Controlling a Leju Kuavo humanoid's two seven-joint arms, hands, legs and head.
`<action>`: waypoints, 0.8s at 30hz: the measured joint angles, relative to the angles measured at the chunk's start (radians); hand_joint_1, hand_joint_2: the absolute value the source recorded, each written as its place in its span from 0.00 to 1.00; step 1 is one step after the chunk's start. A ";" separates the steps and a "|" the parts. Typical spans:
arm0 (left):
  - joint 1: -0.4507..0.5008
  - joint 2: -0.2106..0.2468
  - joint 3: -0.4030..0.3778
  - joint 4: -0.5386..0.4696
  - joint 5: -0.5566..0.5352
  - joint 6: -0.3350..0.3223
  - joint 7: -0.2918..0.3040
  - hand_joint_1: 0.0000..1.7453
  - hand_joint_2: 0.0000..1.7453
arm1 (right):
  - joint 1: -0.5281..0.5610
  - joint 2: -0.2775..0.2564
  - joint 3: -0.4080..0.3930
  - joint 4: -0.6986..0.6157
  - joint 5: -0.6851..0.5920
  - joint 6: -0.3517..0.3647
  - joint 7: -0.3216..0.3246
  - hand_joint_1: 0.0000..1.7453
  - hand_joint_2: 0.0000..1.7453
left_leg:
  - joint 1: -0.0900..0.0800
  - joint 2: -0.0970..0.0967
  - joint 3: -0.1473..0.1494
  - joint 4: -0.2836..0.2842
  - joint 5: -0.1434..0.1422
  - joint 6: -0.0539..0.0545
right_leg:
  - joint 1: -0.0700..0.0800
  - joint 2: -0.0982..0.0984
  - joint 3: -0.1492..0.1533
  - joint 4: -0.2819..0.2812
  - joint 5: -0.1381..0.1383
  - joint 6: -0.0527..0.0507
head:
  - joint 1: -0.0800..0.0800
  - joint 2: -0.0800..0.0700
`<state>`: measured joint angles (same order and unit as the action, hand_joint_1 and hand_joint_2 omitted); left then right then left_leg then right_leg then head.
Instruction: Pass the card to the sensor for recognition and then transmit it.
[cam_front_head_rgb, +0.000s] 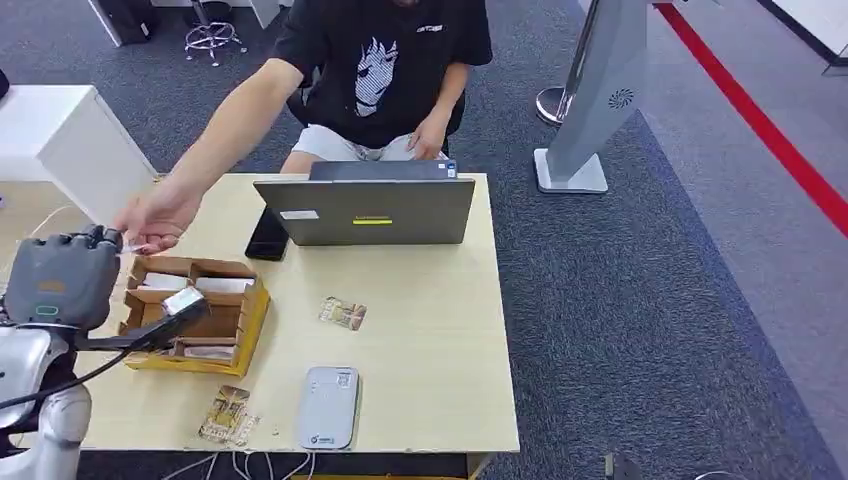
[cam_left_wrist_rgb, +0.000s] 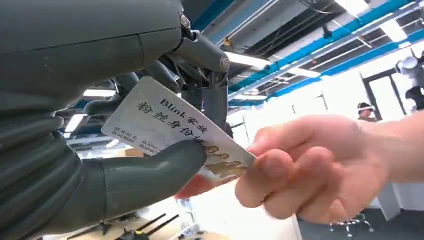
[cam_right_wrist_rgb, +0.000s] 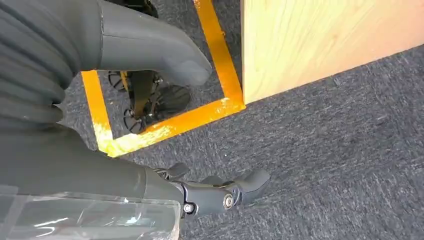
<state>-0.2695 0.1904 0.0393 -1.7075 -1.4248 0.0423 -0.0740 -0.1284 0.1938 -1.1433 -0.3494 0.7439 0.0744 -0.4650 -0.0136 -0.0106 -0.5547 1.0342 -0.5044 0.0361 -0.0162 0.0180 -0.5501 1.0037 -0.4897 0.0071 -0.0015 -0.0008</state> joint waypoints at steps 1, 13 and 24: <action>-0.007 0.000 0.008 0.003 0.003 0.000 0.000 1.00 1.00 | 0.000 0.000 0.000 0.001 0.000 0.000 0.000 0.00 1.00 | 0.000 0.000 0.000 0.000 0.000 0.000 | 0.000 0.000 0.000 0.000 0.000 0.000 | 0.000 0.000; -0.009 -0.002 0.082 0.034 0.030 0.019 -0.013 0.00 1.00 | 0.000 0.000 0.001 0.009 0.000 0.000 0.001 0.00 1.00 | 0.000 0.000 0.000 0.000 0.000 0.000 | 0.000 0.000 0.000 0.000 0.000 0.000 | 0.000 0.000; 0.022 -0.089 0.163 -0.018 0.119 0.007 -0.018 0.00 1.00 | 0.001 0.002 0.001 0.009 -0.011 -0.001 0.002 0.00 1.00 | 0.000 0.000 -0.001 0.000 0.000 0.000 | 0.000 0.000 0.000 0.000 0.000 0.000 | 0.000 0.000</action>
<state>-0.2475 0.1011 0.2026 -1.7251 -1.3061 0.0496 -0.0923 -0.1271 0.1953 -1.1421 -0.3403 0.7328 0.0732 -0.4635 -0.0138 -0.0108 -0.5552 1.0342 -0.5045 0.0361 -0.0163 0.0181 -0.5504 1.0035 -0.4897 0.0072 -0.0019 -0.0008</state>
